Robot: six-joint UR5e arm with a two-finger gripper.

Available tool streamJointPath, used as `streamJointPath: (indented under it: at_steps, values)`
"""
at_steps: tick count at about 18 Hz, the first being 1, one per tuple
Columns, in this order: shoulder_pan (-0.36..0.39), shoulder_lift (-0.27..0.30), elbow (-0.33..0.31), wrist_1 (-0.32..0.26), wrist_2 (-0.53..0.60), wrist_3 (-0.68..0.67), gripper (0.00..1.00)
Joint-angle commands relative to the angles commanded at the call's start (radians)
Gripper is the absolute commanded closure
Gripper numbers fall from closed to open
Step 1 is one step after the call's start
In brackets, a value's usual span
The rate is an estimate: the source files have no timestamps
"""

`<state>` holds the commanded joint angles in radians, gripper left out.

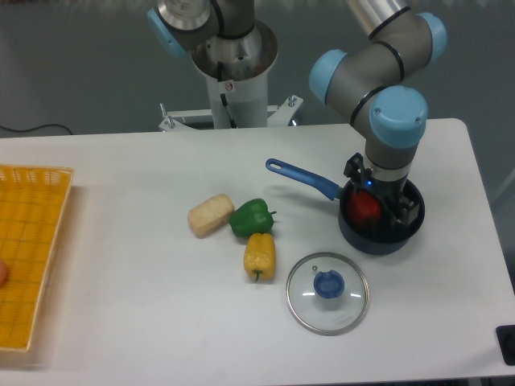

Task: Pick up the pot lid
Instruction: 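Raise the gripper up out of the dark pot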

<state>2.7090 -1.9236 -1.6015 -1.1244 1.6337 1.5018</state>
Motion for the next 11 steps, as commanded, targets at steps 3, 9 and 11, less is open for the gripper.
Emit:
streamJointPath:
  at_steps: [3,9,11]
  values:
    - [0.002,0.014,-0.006,0.000,-0.003,0.000,0.00]
    - [-0.018,0.040,-0.008,0.000,-0.001,-0.008,0.00]
    - [-0.018,0.054,-0.015,-0.002,0.000,-0.011,0.00]
